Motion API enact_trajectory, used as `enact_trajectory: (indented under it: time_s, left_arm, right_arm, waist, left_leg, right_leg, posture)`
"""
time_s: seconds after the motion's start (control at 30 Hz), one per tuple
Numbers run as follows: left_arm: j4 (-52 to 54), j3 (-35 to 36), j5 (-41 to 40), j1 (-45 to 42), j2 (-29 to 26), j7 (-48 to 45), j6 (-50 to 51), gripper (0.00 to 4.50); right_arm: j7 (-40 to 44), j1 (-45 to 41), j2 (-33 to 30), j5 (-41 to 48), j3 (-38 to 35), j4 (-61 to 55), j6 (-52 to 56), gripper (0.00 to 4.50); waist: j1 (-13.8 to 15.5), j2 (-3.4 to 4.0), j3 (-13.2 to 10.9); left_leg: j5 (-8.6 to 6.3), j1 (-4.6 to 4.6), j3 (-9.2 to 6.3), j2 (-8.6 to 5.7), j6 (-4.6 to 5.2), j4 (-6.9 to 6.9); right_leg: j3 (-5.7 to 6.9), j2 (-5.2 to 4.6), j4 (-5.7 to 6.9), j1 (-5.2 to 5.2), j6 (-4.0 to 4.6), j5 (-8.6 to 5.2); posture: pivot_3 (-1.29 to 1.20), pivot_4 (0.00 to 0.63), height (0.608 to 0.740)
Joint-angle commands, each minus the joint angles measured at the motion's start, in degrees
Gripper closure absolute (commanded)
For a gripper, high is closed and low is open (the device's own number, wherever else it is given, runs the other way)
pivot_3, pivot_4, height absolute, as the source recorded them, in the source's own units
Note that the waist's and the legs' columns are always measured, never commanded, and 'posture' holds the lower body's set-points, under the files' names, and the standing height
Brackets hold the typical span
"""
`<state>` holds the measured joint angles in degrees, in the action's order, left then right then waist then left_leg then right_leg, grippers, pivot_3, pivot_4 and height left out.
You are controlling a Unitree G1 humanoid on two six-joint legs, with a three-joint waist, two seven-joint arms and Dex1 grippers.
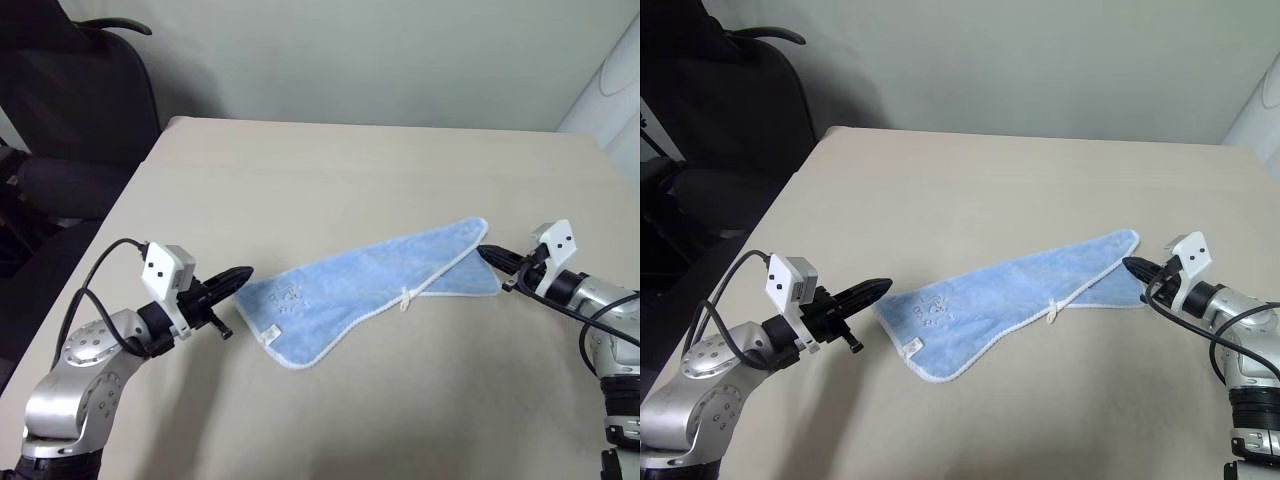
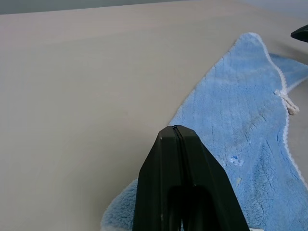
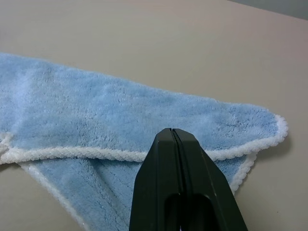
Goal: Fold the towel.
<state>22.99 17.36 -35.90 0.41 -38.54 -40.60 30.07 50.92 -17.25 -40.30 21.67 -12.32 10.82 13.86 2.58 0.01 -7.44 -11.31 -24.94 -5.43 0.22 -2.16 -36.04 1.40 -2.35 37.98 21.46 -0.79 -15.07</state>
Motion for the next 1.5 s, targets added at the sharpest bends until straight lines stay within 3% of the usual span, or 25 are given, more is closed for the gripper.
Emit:
enact_trajectory:
  time_s: [0.03, 0.47, 0.77, 1.13, 1.27, 1.5]
  left_arm:
    - [2.11, 0.82, -0.28, -0.15, -0.2, 0.45, -0.23, 4.48]
    - [3.16, -1.29, 0.36, -0.49, -0.18, 0.66, 0.15, 4.48]
    - [1.12, -7.24, 3.31, -3.71, 1.01, 0.62, -0.69, 4.48]
    - [2.42, -9.92, 4.87, -3.93, 1.76, -0.67, -1.16, 4.48]
    - [2.0, -10.51, 5.43, -3.95, 1.63, -1.11, -1.63, 4.5]
    - [1.01, -12.02, 6.97, -4.88, 2.72, -0.85, -2.76, 4.5]
  right_arm:
    - [0.81, -0.54, -0.7, 1.2, -1.84, -1.54, -0.7, 4.5]
    - [-0.77, 1.78, -0.56, 0.08, -1.86, -3.77, -0.65, 4.5]
    - [-2.79, 3.33, -0.53, -1.66, -2.29, -3.84, -3.03, 4.5]
    - [-6.16, -1.76, -1.47, -9.3, 0.49, 3.46, -10.79, 4.5]
    - [-6.41, -8.14, -3.51, -16.05, 4.17, 12.95, -19.16, 3.6]
    - [-12.28, -21.83, -8.39, -36.97, 18.52, 33.28, -44.71, 1.14]
  waist:
    - [0.0, 0.0, 0.0]
    - [-0.02, 0.0, 0.0]
    - [0.03, 0.0, 0.0]
    - [-0.25, 0.02, 0.01]
    - [-0.51, 0.06, 0.03]
    - [-0.5, 0.08, 0.04]
  left_leg:
    - [0.0, 0.0, 0.0, 0.0, 0.0, 0.0]
    - [0.03, 0.0, 0.0, -0.01, 0.05, -0.01]
    - [0.03, 0.0, 0.0, 0.0, 0.06, -0.02]
    - [0.04, 0.01, 0.0, 0.0, 0.16, -0.03]
    - [0.05, 0.04, 0.0, 0.02, 0.14, -0.04]
    - [-0.03, 0.03, 0.01, 0.06, 0.22, -0.04]
  right_leg:
    - [0.0, 0.0, 0.0, 0.0, 0.0, 0.0]
    - [0.0, 0.0, 0.01, 0.0, 0.0, 0.0]
    - [0.0, 0.0, 0.01, -0.02, 0.0, 0.0]
    - [0.0, 0.0, 0.01, -0.04, 0.0, 0.0]
    - [0.0, 0.0, 0.07, -0.03, 0.0, 0.0]
    - [0.01, 0.0, 0.07, -0.01, 0.0, 0.0]
  posture:
    - [0.0, 0.15, 0.74]
    - [0.0, 0.15, 0.74]
    - [0.0, 0.15, 0.74]
    - [0.0, 0.15, 0.74]
    - [0.0, 0.15, 0.74]
    - [0.0, 0.15, 0.74]
